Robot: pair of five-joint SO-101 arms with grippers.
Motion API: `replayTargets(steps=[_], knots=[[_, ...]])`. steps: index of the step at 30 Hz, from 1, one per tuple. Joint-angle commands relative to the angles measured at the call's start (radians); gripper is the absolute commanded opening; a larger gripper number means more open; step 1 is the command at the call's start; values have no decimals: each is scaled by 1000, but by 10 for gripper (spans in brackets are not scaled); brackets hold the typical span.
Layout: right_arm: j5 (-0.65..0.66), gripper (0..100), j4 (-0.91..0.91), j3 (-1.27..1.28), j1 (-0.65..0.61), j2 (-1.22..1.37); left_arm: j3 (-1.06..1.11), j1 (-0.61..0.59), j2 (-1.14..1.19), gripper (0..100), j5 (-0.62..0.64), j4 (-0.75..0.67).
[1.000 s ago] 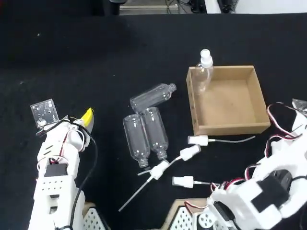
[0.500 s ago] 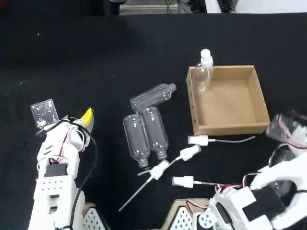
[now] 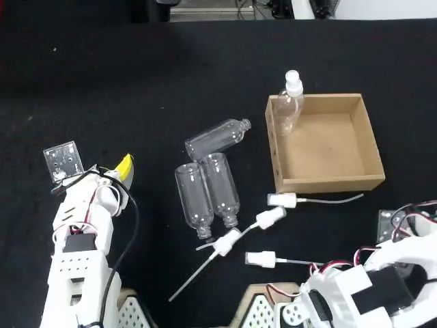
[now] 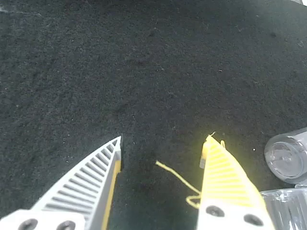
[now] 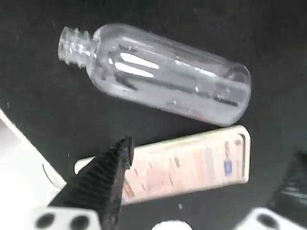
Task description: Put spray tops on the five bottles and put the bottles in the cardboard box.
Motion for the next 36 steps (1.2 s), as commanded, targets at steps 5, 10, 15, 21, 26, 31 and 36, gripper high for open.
replayTargets(steps=[5,10,15,21,26,31,36], knots=[[15,459,-216,165,-49,-15,-15,5,-12,255,11,-25],[28,459,-232,214,-75,-15,-15,5,-12,255,11,-25],[21,459,-232,228,-77,-15,-15,5,-12,255,11,-25],[20,459,-226,265,-75,-8,-15,5,-12,256,11,-25],[20,459,-232,318,-94,-13,-15,5,-12,256,11,-25],[18,388,-232,317,-91,-16,-15,5,-12,256,11,-25],[-144,75,-232,283,-80,-15,-15,5,-12,256,11,-25]])
